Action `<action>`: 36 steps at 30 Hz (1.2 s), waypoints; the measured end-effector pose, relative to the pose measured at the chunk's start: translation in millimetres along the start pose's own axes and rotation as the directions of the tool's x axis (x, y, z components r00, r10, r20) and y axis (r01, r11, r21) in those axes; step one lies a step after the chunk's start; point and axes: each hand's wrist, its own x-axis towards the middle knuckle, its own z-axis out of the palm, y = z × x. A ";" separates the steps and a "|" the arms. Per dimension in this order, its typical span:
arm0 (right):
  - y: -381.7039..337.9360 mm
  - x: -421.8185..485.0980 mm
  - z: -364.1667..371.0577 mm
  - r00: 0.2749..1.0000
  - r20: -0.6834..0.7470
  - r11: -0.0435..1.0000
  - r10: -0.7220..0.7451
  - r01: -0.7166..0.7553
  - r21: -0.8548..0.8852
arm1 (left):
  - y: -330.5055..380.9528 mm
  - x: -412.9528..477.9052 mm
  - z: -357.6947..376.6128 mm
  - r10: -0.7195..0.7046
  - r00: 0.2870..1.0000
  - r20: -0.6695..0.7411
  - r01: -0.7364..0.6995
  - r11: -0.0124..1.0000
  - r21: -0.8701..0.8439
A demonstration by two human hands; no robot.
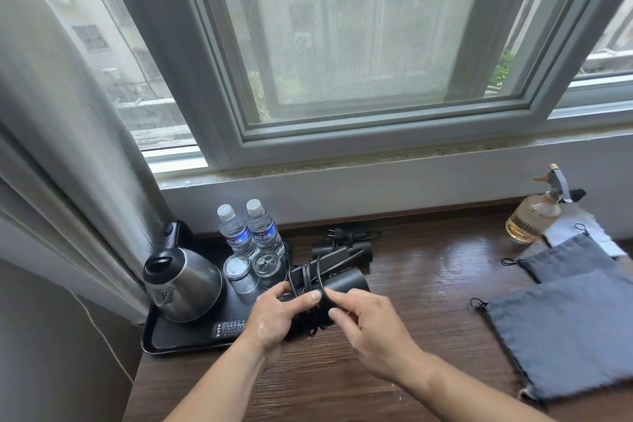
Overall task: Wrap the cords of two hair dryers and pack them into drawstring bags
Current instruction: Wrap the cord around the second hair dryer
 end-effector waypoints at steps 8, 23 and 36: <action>8.1 -13.6 24.9 0.995 -0.099 0.999 -0.023 0.027 0.035 | 0.4 -2.5 10.2 -0.011 1.000 -0.015 0.010 0.996 -0.086; 34.3 -36.7 30.9 0.992 -0.018 0.993 -0.121 0.121 -0.017 | 4.7 0.1 -3.4 0.039 0.998 0.055 -0.032 0.993 -0.113; 115.5 -32.9 -6.9 0.981 0.195 0.977 -0.011 0.052 -0.205 | 14.0 2.4 -21.5 0.021 0.955 0.295 0.022 0.990 -0.143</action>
